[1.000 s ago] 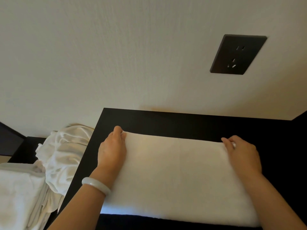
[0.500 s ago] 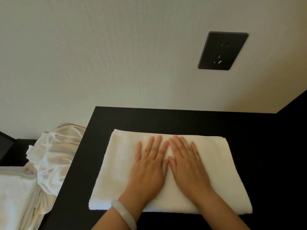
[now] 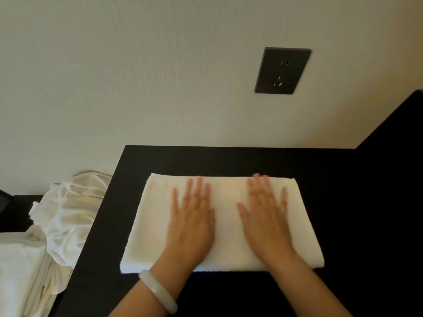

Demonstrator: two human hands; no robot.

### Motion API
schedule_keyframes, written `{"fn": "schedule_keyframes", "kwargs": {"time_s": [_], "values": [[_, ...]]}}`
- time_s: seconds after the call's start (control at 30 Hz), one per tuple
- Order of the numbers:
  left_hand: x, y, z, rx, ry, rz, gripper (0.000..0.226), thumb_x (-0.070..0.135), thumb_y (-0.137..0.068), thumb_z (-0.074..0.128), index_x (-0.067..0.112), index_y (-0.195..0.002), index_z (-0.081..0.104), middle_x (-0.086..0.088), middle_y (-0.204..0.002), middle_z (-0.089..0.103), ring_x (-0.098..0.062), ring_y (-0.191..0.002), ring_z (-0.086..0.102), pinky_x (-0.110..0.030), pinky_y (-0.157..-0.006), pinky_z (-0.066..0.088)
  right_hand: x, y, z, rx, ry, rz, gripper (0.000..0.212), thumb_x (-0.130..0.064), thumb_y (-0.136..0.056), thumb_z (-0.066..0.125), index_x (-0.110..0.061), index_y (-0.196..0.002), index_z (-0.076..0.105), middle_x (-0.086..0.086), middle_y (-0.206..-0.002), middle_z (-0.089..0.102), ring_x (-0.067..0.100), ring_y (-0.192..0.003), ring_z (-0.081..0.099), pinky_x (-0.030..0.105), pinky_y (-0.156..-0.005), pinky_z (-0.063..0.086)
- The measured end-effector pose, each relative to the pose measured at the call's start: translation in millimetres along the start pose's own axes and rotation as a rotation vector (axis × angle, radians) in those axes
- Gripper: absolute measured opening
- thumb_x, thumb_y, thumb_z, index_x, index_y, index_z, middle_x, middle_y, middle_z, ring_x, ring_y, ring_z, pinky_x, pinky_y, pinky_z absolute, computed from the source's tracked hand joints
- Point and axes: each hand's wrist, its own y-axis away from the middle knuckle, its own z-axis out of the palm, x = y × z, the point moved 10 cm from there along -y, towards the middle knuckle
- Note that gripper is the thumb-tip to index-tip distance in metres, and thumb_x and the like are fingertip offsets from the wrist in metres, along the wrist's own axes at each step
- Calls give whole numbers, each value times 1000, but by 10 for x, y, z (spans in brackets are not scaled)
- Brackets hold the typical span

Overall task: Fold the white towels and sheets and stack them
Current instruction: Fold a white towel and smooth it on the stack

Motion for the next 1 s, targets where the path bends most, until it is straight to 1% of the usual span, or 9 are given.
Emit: {"fn": "schedule_keyframes", "kwargs": {"time_s": [0.1,0.2,0.37,0.43,0.5,0.6,0.73,0.9,1.0], "values": [[363,180,199,-34,-55,155,63,45,-93,-11,27,-153,-16,4,-161,-22,-17,-146,-28,-47,-119,-18,-369,289,251,-86,-1,-185,67,-44,-95,1,-18,-156,8,3,-165,6,15,-149,-11,44,-119,-11],[115,203,244,-13,-52,86,64,49,-92,-10,32,-152,-21,7,-160,-25,-14,-146,-29,-48,-119,-18,122,324,321,-94,-42,-52,66,-50,-95,-1,-27,-156,-10,-6,-165,-11,7,-146,-23,38,-120,-18],[-85,196,252,-17,-8,63,63,58,-92,-12,36,-149,-28,12,-157,-32,-11,-143,-34,-47,-117,-21,920,455,287,-83,-23,123,67,-58,-91,-15,-32,-152,-20,-7,-164,-14,7,-148,-18,37,-123,-7],[-78,195,263,-27,-3,64,64,59,-92,-13,36,-148,-29,12,-157,-33,-11,-142,-35,-46,-116,-22,1092,482,294,-156,-68,179,64,-57,-93,-6,-33,-151,-22,-5,-165,-11,8,-149,-17,37,-124,-7],[-61,193,245,-28,-5,61,65,59,-91,-13,34,-149,-29,10,-158,-32,-13,-143,-34,-47,-116,-21,1158,458,177,-133,36,247,65,-52,-98,4,-26,-156,-12,0,-166,-2,15,-151,-11,44,-124,-5],[-40,192,205,-33,-21,43,67,56,-90,-13,31,-150,-27,8,-157,-33,-15,-143,-33,-48,-117,-21,663,315,-134,58,78,179,67,-48,-98,11,-18,-157,7,4,-165,9,20,-152,-2,45,-121,-12],[-33,242,154,-36,9,63,65,53,-93,-7,32,-152,-23,8,-158,-31,-14,-144,-32,-47,-118,-20,-283,314,245,-113,-88,-169,59,-45,-101,14,-31,-149,-19,-5,-164,-14,10,-146,-24,36,-117,-24],[-934,540,10,56,-11,-152,60,53,-97,-3,36,-151,-22,8,-162,-21,-13,-147,-23,-46,-121,-11,-187,304,426,-229,-68,-123,62,-53,-95,3,-36,-147,-28,-10,-163,-22,8,-146,-27,36,-118,-20],[-1327,684,-16,56,22,-284,61,56,-93,-9,35,-149,-25,6,-164,-13,-11,-147,-19,-42,-121,-11,-268,194,373,-278,25,-60,63,-50,-102,16,-27,-157,-2,-1,-166,1,17,-152,-5,44,-121,-10]]}}
